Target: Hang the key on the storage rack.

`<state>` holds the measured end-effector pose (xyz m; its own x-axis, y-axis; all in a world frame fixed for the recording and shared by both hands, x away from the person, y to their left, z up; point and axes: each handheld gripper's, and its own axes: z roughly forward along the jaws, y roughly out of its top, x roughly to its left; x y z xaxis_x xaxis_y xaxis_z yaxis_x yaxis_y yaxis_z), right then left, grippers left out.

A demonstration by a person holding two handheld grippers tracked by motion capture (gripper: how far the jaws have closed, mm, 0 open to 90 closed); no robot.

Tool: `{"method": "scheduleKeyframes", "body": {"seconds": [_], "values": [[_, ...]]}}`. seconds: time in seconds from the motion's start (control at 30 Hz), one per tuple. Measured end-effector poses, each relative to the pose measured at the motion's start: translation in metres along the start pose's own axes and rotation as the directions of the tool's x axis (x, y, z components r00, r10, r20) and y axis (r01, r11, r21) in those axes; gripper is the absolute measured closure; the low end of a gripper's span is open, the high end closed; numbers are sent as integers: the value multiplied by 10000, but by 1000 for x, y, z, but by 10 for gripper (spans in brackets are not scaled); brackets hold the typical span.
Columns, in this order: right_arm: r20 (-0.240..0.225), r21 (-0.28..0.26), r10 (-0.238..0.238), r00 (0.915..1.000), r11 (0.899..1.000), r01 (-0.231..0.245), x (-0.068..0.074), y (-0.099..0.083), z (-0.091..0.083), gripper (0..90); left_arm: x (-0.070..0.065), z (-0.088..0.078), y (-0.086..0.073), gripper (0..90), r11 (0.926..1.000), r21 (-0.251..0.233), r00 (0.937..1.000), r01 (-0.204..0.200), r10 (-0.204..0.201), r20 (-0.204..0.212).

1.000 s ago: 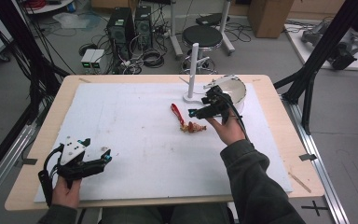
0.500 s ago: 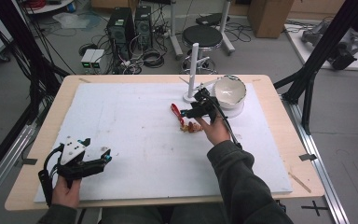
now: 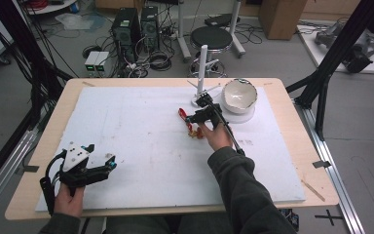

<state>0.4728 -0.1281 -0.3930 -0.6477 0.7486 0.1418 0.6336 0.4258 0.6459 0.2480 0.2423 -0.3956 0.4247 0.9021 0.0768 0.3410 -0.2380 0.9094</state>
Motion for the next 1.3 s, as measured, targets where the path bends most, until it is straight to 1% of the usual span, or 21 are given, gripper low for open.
{"method": "scheduleKeyframes", "body": {"seconds": [0.1,0.17,0.2,0.27,0.3,0.4,0.47,0.5,0.57,0.63,0.77,0.87,1.03,1.13,1.2,1.3], "values": [[106,103,-97,9999,9999,96,0,-1,6,496,1,0,0,207,10000,24,10000,-16,16,5],[52,182,-25,10000,9998,24,2,-1,10,508,1,0,0,208,10000,29,10000,-7,7,28],[68,160,-115,9999,9998,114,2,-1,12,515,0,0,0,208,10000,26,10000,26,-26,26],[190,245,-110,9998,9996,105,4,0,15,538,0,0,0,207,10000,30,10000,-1,1,6],[236,254,-183,9996,9995,177,4,0,16,547,0,0,0,207,10000,3,10000,15,-15,5],[256,364,-144,9996,9992,135,5,0,20,570,1,0,0,207,10000,1,10000,19,-19,26],[363,446,-132,9993,9989,116,5,0,22,583,1,0,0,207,10000,16,10000,18,-18,32],[355,519,-62,9994,9986,43,5,0,23,587,1,0,0,207,10000,15,10000,27,-27,24],[402,608,-84,9992,9981,60,6,-1,26,590,1,0,0,207,10000,24,10000,-8,8,15],[523,656,-102,9986,9978,68,6,-1,27,596,1,0,0,208,10000,13,10000,-1,1,-3],[607,729,-100,9981,9973,56,6,-1,30,624,1,0,0,207,10000,-26,10000,19,-19,11],[531,805,-118,9985,9967,75,7,-2,33,645,2,0,0,207,10000,-10,10000,19,-19,-12],[616,1044,-243,9978,9944,178,8,-3,37,692,2,-1,0,207,10000,-12,10000,24,-24,-7],[703,1027,-169,9974,9947,96,8,-3,37,707,1,0,0,207,10000,-7,10000,62,-62,-6],[715,938,-150,9973,9956,83,8,-3,37,715,1,-1,0,207,10000,-8,10000,36,-36,-24],[708,971,-108,9974,9953,39,8,-3,38,725,2,-1,0,207,10000,-6,10000,47,-47,-26]]}}
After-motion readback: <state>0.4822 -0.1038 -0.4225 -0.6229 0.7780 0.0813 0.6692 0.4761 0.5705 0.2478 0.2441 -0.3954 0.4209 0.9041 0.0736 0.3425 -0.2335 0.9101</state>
